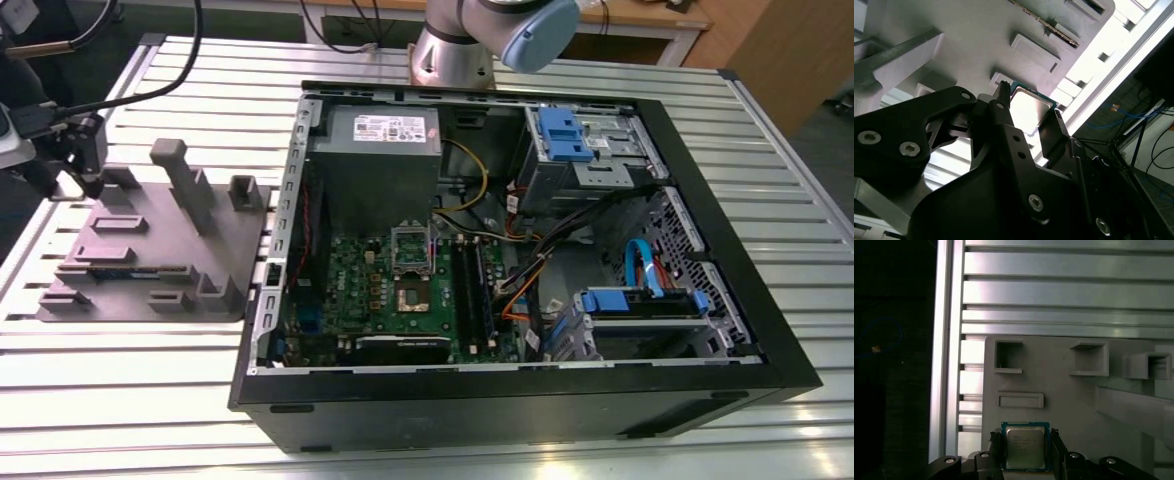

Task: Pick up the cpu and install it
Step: 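Pick up the cpu and move it towards the insertion slot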

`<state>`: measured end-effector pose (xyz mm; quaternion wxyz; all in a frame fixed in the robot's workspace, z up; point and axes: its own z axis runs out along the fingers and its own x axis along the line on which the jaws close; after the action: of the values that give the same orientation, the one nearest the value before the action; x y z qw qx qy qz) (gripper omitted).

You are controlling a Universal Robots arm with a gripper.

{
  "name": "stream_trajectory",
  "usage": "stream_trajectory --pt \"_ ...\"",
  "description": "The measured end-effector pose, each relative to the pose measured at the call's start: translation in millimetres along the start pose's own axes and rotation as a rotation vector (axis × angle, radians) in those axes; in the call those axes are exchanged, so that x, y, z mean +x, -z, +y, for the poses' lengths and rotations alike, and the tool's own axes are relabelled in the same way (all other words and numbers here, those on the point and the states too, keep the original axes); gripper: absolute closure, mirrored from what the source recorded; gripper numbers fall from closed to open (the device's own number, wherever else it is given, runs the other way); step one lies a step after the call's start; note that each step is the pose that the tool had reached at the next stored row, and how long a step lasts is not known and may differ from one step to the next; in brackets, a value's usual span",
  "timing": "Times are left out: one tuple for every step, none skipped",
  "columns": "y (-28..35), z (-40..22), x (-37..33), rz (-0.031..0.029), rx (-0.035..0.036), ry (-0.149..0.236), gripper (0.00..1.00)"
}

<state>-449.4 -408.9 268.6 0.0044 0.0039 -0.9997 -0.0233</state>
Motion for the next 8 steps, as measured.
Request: stream_trajectory --pt "0.4 0.0 0.0 0.0000 0.0000 0.000 0.53" --pt "0.8 0.0 0.0 0.0000 0.0000 0.000 0.53" --pt "1.1 0.1 0.0 0.0000 0.0000 0.000 0.53" --pt "1.5 0.1 0.0 0.0000 0.0000 0.000 0.53" --pt "1.8 0.1 0.0 -0.0001 0.0000 0.000 0.53" --pt "2.1 0.1 0.0 -0.0001 0.0000 0.000 0.53" --pt "2.5 0.1 0.0 0.0001 0.0000 0.000 0.53" --pt "2.8 0.1 0.0 0.0000 0.0000 0.000 0.53"
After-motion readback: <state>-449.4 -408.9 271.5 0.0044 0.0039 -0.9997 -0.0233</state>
